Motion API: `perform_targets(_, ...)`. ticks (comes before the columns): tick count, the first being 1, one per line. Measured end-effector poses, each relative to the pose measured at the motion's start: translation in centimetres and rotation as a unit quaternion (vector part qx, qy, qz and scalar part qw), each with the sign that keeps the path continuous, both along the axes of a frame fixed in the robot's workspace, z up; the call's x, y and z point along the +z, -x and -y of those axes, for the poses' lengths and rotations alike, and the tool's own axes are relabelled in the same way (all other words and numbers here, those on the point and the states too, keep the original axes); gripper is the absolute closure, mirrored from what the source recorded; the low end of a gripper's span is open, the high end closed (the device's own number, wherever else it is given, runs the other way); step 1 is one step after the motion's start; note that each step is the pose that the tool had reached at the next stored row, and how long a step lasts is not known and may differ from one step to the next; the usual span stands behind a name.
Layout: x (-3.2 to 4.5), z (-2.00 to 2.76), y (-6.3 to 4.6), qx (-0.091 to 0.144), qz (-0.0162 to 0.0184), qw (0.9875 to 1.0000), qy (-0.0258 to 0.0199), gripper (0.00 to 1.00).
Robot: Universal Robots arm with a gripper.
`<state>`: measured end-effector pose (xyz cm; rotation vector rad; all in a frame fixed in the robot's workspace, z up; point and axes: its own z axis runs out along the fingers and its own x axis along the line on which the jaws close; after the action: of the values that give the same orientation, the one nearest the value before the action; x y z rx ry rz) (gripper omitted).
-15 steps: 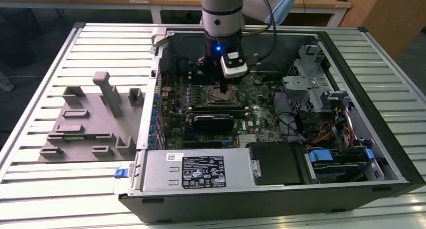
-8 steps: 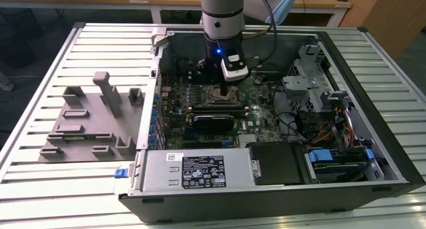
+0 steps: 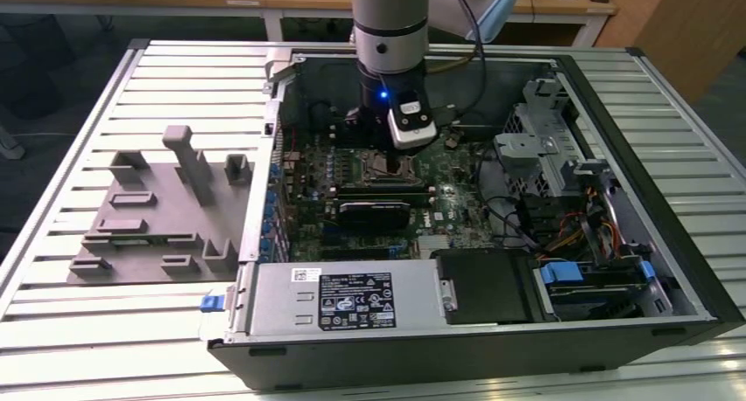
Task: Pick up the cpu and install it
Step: 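Install the second cpu locking lever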
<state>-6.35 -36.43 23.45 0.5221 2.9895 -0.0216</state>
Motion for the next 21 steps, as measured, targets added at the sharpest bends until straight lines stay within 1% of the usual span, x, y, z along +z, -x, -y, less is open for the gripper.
perform_targets(2,-0.02,0.29,0.0,0.0,0.0,1.0,0.0,0.89)
perform_targets(4,-0.11,0.46,0.0,0.002,-0.0005,1.0,-0.0001,0.89)
perform_targets(7,-0.29,0.48,0.02,0.017,-0.0017,0.9999,0.0,0.89)
perform_targets(10,-0.46,0.48,0.04,0.037,-0.0023,0.9993,0.0,0.89)
perform_targets(13,-0.63,0.48,0.05,0.058,-0.0031,0.9983,0.0001,0.89)
perform_targets(17,-0.81,0.48,0.05,0.086,-0.0043,0.9963,0.0,0.89)
perform_targets(19,-0.83,0.48,0.05,0.097,-0.0058,0.9953,-0.0016,0.89)
perform_targets(20,-0.83,0.48,0.05,0.1,-0.0065,0.9949,-0.0024,0.89)
perform_targets(21,-0.84,0.47,0.05,0.101,-0.0066,0.9948,-0.0026,0.89)
